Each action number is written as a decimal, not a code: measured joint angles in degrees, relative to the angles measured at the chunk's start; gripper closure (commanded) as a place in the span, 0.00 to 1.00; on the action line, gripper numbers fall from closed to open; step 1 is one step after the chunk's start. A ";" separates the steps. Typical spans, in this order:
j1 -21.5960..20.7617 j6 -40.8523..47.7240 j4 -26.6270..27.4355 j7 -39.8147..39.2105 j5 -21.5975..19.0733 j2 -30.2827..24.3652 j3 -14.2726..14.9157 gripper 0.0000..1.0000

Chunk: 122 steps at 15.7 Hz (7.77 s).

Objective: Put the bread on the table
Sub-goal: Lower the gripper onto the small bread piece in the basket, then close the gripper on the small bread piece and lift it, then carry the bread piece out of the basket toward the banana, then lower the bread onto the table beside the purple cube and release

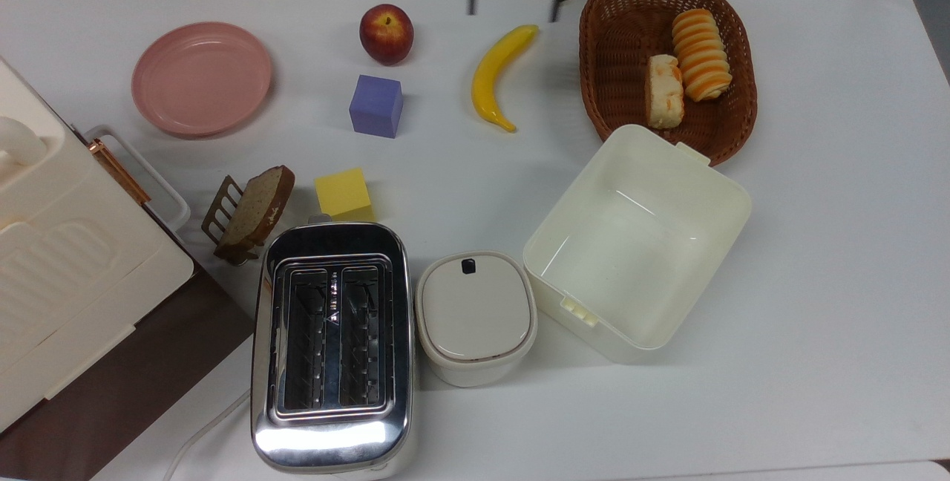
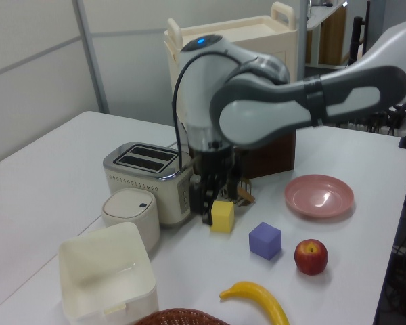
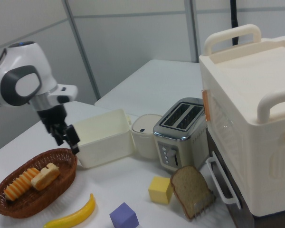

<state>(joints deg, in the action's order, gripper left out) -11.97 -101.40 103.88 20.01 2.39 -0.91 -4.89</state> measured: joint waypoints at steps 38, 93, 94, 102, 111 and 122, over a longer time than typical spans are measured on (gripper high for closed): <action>-12.28 -23.31 6.65 31.38 10.74 14.68 -7.78 0.00; -7.42 -5.09 -1.52 7.23 14.23 6.39 10.92 1.00; -6.92 -5.32 -1.49 7.09 14.22 7.10 11.06 1.00; -5.52 -6.79 -0.69 6.17 14.22 11.18 11.20 0.00; -5.48 -6.79 -0.51 6.15 14.22 11.36 11.47 0.00; 1.57 5.48 -5.89 -7.56 8.01 3.76 14.09 0.00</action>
<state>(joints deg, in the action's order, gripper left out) -10.40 -95.92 97.99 12.45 10.40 2.84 9.20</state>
